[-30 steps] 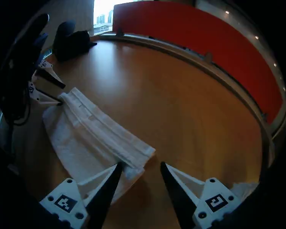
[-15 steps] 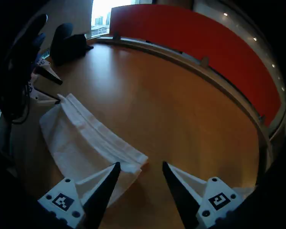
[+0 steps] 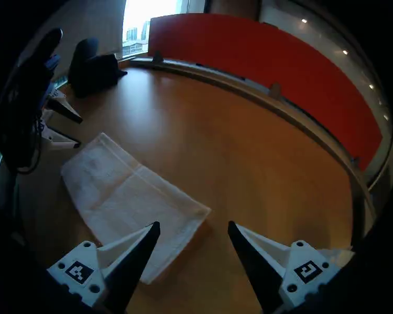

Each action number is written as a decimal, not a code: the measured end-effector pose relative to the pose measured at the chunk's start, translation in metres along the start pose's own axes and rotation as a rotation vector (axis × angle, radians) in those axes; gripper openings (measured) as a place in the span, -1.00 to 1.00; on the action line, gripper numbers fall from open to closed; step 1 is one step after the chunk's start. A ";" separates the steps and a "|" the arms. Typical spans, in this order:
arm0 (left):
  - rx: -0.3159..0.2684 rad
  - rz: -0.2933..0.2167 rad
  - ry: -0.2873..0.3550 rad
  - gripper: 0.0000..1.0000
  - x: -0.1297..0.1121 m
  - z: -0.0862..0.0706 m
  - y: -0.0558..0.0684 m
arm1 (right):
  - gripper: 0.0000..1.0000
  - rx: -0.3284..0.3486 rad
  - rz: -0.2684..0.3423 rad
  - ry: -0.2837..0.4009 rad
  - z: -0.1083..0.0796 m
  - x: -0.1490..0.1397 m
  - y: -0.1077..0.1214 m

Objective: Fold towel

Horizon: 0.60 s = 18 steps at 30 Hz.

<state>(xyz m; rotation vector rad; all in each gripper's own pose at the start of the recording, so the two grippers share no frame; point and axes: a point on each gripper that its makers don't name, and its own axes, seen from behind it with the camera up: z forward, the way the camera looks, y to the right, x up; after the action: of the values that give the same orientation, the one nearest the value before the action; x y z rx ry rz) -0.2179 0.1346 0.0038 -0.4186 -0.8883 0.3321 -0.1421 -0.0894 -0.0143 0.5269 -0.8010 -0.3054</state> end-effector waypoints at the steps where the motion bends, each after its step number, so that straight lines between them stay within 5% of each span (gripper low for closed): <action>1: -0.001 -0.004 0.001 0.89 -0.002 -0.002 0.001 | 1.00 0.000 0.003 0.002 -0.003 -0.001 -0.002; 18: -0.001 -0.080 0.000 0.88 -0.044 -0.047 0.019 | 1.00 -0.013 0.020 0.024 -0.060 -0.028 -0.032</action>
<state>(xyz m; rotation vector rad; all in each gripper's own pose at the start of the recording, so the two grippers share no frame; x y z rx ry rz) -0.2084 0.1215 -0.0612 -0.3835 -0.9025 0.2582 -0.1175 -0.0837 -0.0833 0.5092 -0.7806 -0.2847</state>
